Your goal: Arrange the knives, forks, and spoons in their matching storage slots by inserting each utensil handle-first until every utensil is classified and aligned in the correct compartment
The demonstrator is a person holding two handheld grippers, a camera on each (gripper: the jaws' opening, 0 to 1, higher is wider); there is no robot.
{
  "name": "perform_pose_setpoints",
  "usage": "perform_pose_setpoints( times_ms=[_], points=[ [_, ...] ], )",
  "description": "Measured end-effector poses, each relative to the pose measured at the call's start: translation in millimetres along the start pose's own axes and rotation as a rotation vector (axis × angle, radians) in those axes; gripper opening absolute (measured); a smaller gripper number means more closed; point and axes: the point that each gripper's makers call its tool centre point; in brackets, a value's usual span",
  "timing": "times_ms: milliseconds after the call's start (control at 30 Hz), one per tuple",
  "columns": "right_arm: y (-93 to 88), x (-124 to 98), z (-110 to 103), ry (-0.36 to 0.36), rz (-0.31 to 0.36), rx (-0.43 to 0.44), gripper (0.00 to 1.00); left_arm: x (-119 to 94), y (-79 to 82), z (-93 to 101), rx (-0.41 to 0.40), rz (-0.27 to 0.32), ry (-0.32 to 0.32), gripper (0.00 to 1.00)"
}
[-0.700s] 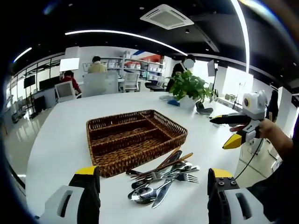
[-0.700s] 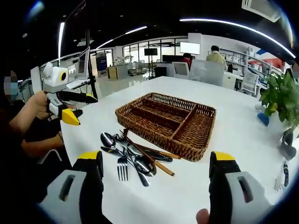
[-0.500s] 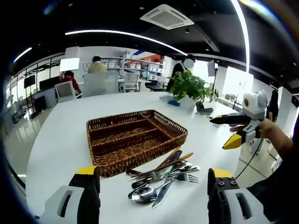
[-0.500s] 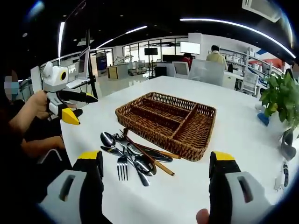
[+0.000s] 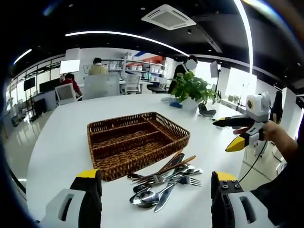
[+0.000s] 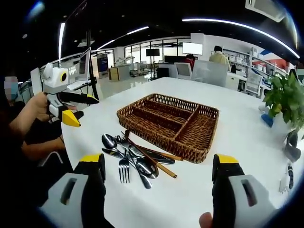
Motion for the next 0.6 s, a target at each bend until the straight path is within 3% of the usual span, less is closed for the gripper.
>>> perform_pose_setpoints(
  times_ms=[600],
  points=[
    [-1.3,-1.1,-0.3,0.000,-0.006,-0.003,0.94,-0.8,-0.4,1.5,0.001,-0.003,-0.004,1.00]
  ],
)
Point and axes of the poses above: the point that each gripper's makers call its tool centre point, and the gripper's own axes: x roughly forward along the fingers, z roughly to its right, y roughly out of its top, and after that the axes turned 11 degrees about x, right-handed
